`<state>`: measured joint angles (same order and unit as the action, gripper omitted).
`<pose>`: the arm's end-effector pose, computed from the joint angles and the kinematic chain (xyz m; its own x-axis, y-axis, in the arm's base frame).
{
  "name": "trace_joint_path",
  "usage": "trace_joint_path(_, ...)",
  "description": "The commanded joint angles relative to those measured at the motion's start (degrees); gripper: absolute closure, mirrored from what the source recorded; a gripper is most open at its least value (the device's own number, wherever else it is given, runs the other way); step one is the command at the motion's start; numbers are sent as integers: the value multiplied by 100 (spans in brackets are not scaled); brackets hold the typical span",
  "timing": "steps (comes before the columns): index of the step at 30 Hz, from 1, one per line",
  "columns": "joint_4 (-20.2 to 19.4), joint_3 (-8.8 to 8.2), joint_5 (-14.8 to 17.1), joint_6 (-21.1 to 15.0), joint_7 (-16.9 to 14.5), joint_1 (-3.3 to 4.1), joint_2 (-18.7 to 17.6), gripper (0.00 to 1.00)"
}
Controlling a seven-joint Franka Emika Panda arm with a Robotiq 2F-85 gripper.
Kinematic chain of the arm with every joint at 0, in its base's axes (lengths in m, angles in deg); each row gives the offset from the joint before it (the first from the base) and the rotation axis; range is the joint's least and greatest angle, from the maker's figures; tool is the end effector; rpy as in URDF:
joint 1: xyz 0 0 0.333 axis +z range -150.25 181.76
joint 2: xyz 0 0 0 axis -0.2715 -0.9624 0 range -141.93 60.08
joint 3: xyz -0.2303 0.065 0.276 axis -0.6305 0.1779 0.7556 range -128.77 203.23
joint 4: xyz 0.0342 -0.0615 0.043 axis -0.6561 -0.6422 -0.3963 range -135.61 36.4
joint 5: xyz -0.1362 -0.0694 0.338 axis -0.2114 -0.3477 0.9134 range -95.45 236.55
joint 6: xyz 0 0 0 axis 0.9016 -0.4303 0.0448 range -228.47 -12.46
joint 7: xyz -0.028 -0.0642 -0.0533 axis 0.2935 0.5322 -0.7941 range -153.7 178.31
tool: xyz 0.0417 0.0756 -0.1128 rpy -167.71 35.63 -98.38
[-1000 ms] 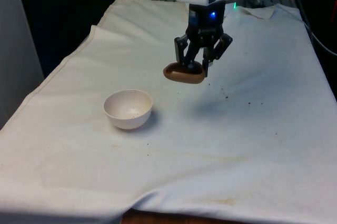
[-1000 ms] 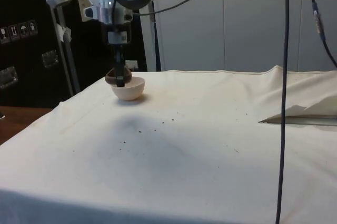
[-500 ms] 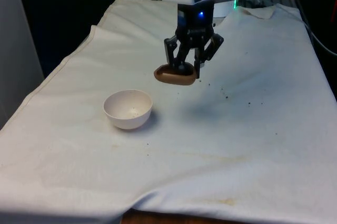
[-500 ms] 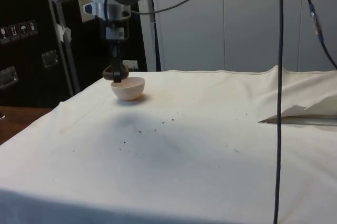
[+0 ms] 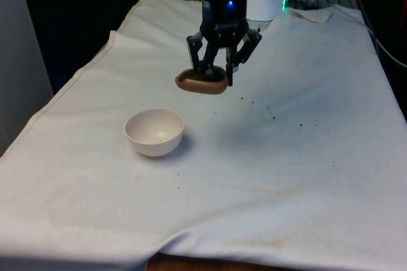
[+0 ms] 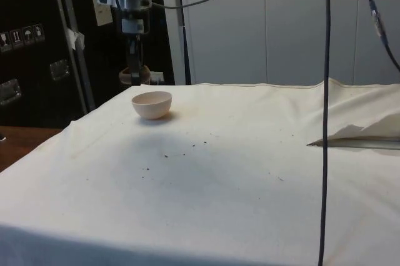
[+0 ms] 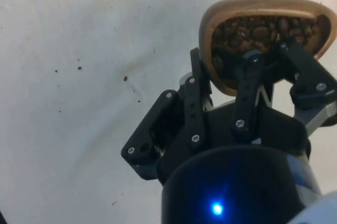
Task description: Pour the coffee beans from the cup into the bowl.
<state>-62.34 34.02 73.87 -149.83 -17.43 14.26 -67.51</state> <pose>0.6723 -0.0494 0.3277 0.9118 0.3937 0.1170 0.3912 -0.9192 0.0439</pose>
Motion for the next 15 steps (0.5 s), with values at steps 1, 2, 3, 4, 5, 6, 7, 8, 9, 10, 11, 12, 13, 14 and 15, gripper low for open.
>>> trace_joint_path(1, 6, 17, 74, 63, -34, -34, 40, 97)
trace_joint_path(2, 6, 11, 103, 74, -34, -34, 52, 97)
trace_joint_path(3, 11, 0, 126, 86, -29, -34, 57, 97)
trace_joint_path(4, 17, -11, 155, 92, -29, -34, 69, 97)
trace_joint_path(5, 17, -23, 178, 103, -29, -34, 80, 97)
trace_joint_path(6, 29, -46, 229, 120, -29, -34, 92, 97)
trace_joint_path(7, 17, -69, 183, 57, 0, 0, 74, 97)
trace_joint_path(8, 34, -57, 258, 126, -34, -40, 97, 97)
trace_joint_path(9, 40, -63, 281, 138, -40, -40, 103, 97)
trace_joint_path(10, 46, -74, 298, 149, -46, -46, 109, 97)
trace_joint_path(11, 57, -86, 321, 160, -46, -46, 109, 97)
trace_joint_path(12, 86, -103, 378, 189, -69, -52, 109, 97)
trace_joint_path(13, 103, -120, 407, 195, -80, -57, 103, 97)
trace_joint_path(14, 115, -132, 430, 201, -97, -52, 103, 97)
trace_joint_path(15, 132, -149, 470, 206, -120, -57, 92, 97)
